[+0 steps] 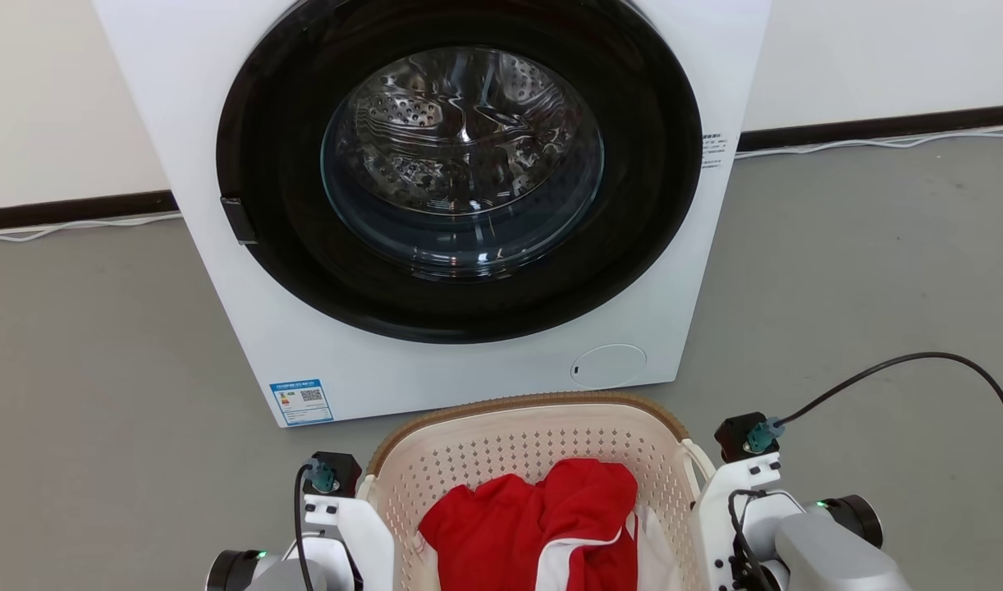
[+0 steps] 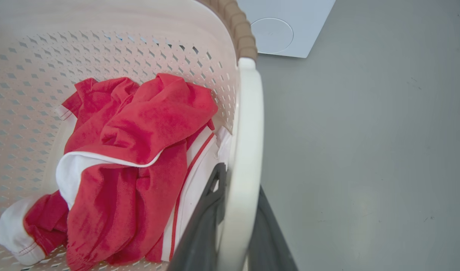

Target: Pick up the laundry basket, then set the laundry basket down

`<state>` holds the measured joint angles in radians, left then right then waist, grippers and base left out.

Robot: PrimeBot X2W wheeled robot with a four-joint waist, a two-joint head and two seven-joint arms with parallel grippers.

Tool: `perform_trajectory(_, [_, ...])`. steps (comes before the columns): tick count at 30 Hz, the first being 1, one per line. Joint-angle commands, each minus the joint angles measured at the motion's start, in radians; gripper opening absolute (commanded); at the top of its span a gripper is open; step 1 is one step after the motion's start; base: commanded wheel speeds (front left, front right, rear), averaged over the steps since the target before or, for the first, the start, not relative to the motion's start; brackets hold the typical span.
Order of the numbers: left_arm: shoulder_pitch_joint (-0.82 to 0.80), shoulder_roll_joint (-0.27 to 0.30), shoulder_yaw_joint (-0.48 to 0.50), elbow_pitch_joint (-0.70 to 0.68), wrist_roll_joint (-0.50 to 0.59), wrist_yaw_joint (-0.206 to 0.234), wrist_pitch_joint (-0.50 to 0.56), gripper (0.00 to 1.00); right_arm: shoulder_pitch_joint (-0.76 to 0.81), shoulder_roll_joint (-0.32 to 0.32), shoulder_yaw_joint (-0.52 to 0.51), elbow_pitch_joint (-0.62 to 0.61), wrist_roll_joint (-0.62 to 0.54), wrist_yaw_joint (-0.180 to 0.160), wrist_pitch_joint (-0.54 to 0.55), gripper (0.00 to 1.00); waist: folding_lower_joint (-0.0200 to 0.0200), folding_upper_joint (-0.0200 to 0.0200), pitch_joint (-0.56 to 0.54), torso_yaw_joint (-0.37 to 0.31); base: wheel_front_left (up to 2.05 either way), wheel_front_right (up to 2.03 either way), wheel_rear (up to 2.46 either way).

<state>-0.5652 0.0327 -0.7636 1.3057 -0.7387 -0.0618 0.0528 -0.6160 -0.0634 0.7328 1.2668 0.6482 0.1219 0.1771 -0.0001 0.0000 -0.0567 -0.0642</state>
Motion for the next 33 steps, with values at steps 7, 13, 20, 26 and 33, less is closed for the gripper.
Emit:
perform_trajectory(7, [-0.047,0.018,0.004,-0.015,0.002,0.001,-0.009,0.0,-0.039,0.013,0.025,-0.018,0.011,0.009,-0.022,0.0,0.0001,0.0,0.004,0.004,0.0,0.0,0.0])
perform_trajectory(13, [-0.052,0.02,-0.001,-0.015,0.001,0.004,-0.011,0.0,-0.043,0.013,0.032,-0.018,0.018,0.009,-0.032,0.0,0.0001,0.0,0.018,0.007,0.0,0.0,0.0])
perform_trajectory(20, [-0.077,0.026,-0.007,-0.015,0.007,0.008,-0.046,0.0,-0.057,0.013,0.032,-0.028,0.025,0.009,-0.072,0.0,0.0001,0.0,0.067,0.012,0.0,0.0,0.0])
perform_trajectory(26, [-0.143,0.038,-0.006,-0.02,0.011,0.024,-0.082,0.0,-0.113,0.013,0.024,-0.022,0.016,0.009,-0.142,0.0,0.0001,0.0,0.19,0.018,0.0,0.0,0.0])
perform_trajectory(33, [-0.262,0.055,0.0,-0.038,0.019,0.049,-0.153,0.0,-0.231,0.013,-0.006,0.0,-0.026,0.009,-0.293,0.0,0.0001,0.0,0.388,0.027,0.0,0.0,0.0])
